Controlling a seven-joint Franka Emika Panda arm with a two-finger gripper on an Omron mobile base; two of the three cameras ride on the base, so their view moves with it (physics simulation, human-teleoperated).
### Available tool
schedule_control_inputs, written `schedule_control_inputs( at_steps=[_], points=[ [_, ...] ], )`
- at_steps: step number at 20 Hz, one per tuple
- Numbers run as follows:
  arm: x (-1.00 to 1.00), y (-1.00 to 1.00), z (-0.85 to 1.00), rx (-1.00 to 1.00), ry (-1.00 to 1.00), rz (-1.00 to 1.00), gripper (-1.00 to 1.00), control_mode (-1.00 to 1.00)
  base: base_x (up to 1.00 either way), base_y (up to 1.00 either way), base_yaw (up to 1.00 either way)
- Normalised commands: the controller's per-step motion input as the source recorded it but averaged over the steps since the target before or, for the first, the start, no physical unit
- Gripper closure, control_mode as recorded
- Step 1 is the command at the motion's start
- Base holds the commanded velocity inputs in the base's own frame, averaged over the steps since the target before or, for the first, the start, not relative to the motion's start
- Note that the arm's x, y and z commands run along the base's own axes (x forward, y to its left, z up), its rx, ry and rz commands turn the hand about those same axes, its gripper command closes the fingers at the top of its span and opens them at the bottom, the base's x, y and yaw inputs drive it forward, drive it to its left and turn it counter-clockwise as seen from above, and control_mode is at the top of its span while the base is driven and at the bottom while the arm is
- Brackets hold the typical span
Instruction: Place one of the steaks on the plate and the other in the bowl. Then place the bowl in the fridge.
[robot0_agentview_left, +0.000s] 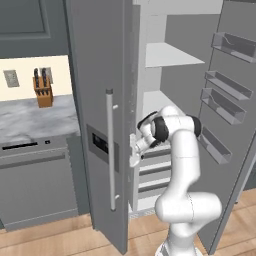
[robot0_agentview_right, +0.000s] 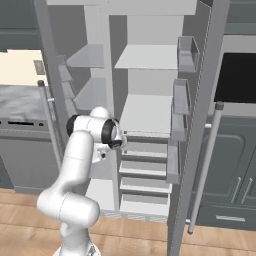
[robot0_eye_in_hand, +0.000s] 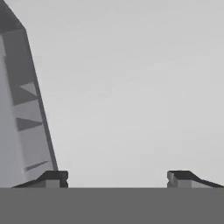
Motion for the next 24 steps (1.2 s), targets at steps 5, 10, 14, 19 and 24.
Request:
schedule_control_inputs(
  at_steps=[5,10,14,19,24],
  points=[
    [-0.7,0.81,0.35,-0.08,-0.07,-0.05,-1.0,-1.0,0.0,0.0,0.0],
    [-0.86,0.9,0.43,-0.11,-0.11,-0.06,-1.0,-1.0,0.0,0.0,0.0],
    [-0.59,0.44,0.19,-0.1,-0.07,-0.06,-1.0,-1.0,0.0,0.0,0.0],
    [0.17,-0.42,0.1,-0.16,0.01,-0.02,-1.0,-1.0,0.0,0.0,0.0],
    [0.31,-0.98,0.09,-0.34,0.0,0.0,-1.0,-1.0,0.0,0.0,0.0]
  ],
)
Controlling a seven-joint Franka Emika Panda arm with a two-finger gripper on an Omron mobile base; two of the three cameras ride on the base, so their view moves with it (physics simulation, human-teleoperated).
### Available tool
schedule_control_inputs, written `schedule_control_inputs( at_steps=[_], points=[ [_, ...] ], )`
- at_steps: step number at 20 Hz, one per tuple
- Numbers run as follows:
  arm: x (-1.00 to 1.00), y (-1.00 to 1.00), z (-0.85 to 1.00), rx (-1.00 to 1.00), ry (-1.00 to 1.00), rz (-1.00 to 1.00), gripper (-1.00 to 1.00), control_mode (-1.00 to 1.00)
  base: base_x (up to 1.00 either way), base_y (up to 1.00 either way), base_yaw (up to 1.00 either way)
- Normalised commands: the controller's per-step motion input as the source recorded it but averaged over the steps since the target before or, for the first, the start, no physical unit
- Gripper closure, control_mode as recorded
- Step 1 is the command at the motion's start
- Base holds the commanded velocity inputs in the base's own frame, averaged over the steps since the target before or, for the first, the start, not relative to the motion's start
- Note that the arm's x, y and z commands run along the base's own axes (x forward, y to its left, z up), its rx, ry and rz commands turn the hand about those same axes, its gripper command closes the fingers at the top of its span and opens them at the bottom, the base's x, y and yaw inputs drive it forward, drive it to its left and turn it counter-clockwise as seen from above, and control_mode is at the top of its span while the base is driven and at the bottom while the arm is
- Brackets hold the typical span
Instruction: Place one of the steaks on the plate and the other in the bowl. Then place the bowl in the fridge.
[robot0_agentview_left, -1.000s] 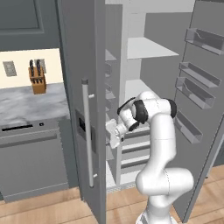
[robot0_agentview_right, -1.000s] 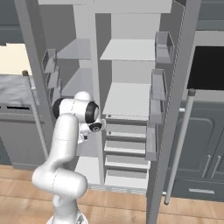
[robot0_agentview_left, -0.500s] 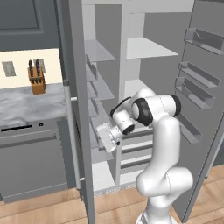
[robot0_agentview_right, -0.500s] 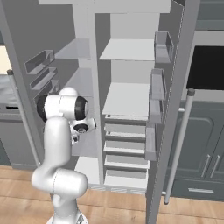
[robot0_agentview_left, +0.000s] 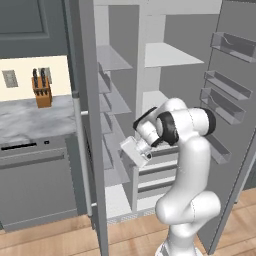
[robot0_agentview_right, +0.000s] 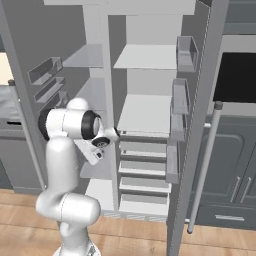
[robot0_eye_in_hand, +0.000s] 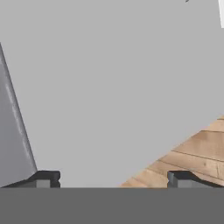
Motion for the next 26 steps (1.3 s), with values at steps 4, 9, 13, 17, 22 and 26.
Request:
schedule_control_inputs(
  at_steps=[4,9,13,17,22,26],
  points=[
    [0.18,-1.0,0.41,-0.58,0.0,0.0,-1.0,-1.0,0.0,0.0,0.0],
    [-0.55,-0.56,0.96,-0.64,-0.06,0.0,-1.0,-1.0,0.0,0.0,0.0],
    [-0.98,-0.08,0.98,-0.47,-0.05,0.01,-1.0,-1.0,0.0,0.0,0.0],
    [-1.0,-0.04,0.41,-0.18,-0.29,0.0,-1.0,-1.0,0.0,0.0,0.0],
    [-1.0,-0.4,0.16,-0.04,-0.24,-0.03,-1.0,-1.0,0.0,0.0,0.0],
    [-0.98,-0.25,0.18,-0.09,-0.21,0.0,-1.0,-1.0,0.0,0.0,0.0]
  ],
)
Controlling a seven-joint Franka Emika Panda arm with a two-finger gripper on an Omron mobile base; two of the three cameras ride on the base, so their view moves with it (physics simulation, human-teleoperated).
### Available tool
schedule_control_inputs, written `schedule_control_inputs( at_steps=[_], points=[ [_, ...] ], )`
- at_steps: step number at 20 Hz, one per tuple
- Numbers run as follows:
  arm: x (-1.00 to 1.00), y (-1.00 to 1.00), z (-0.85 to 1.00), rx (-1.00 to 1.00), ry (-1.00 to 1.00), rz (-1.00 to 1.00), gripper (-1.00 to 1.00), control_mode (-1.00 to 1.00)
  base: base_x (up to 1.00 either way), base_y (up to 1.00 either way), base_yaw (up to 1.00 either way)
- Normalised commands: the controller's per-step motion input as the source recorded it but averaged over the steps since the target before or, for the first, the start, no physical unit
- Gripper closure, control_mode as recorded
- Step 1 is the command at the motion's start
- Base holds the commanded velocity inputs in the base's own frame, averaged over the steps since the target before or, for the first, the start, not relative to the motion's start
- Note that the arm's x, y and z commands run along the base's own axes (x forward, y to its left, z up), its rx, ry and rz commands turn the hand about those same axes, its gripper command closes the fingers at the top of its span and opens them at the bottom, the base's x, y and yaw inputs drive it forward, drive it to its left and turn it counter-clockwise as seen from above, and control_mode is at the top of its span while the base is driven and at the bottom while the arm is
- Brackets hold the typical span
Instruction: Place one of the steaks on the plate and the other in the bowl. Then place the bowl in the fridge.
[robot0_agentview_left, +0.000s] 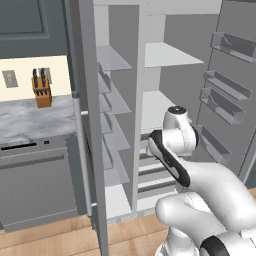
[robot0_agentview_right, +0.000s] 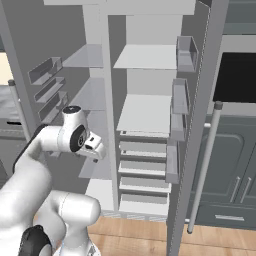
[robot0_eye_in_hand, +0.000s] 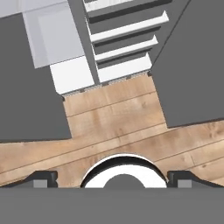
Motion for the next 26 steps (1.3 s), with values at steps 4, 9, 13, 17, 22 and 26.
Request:
schedule_control_inputs(
  at_steps=[4,9,13,17,22,26],
  points=[
    [-0.07,0.0,0.24,-0.19,0.2,0.05,-1.0,-1.0,0.0,0.0,0.0],
    [-0.08,-0.02,0.06,-0.04,0.13,0.05,-1.0,-1.0,0.0,0.0,0.0],
    [-0.72,0.0,0.78,0.01,0.1,0.03,-1.0,-1.0,0.0,0.0,0.0],
    [-0.76,0.01,0.83,0.0,0.07,0.09,-1.0,-1.0,0.0,0.0,0.0],
    [-0.27,0.0,-0.04,0.27,0.05,0.34,-1.0,-1.0,0.0,0.0,0.0],
    [-0.29,0.0,0.14,-0.05,-0.05,0.02,-1.0,-1.0,0.0,0.0,0.0]
  ],
)
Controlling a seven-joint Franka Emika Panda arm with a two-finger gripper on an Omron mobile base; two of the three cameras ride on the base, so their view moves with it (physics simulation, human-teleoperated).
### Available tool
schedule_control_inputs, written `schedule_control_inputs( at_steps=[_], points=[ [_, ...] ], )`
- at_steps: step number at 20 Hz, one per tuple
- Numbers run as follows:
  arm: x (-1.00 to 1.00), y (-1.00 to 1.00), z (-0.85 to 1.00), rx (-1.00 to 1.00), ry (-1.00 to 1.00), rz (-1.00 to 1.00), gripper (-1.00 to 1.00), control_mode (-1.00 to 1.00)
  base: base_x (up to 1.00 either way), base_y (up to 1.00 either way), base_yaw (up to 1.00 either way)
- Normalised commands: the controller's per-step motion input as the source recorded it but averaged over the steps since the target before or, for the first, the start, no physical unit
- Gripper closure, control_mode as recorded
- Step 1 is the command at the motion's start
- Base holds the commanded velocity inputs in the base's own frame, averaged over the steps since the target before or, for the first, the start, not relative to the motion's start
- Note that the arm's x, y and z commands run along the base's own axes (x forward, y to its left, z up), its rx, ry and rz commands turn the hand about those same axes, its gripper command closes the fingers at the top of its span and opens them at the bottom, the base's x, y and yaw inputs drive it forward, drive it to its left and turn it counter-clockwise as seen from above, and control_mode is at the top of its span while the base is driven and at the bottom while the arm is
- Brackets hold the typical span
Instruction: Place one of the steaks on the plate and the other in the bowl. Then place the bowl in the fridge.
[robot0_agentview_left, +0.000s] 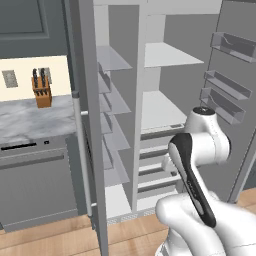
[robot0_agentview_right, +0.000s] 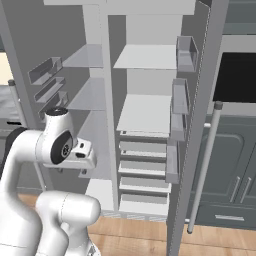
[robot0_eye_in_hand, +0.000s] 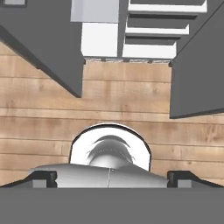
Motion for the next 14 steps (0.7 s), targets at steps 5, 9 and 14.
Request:
schedule_control_inputs(
  at_steps=[5,9,14],
  points=[
    [-0.01,0.0,0.0,-0.14,0.02,-0.04,-1.0,-1.0,0.0,0.0,0.0],
    [0.0,0.0,0.0,-0.01,0.06,0.0,-1.0,-1.0,0.0,0.0,0.0],
    [0.0,0.0,0.0,0.0,0.0,0.0,-1.0,-1.0,0.0,0.0,0.0]
  ],
)
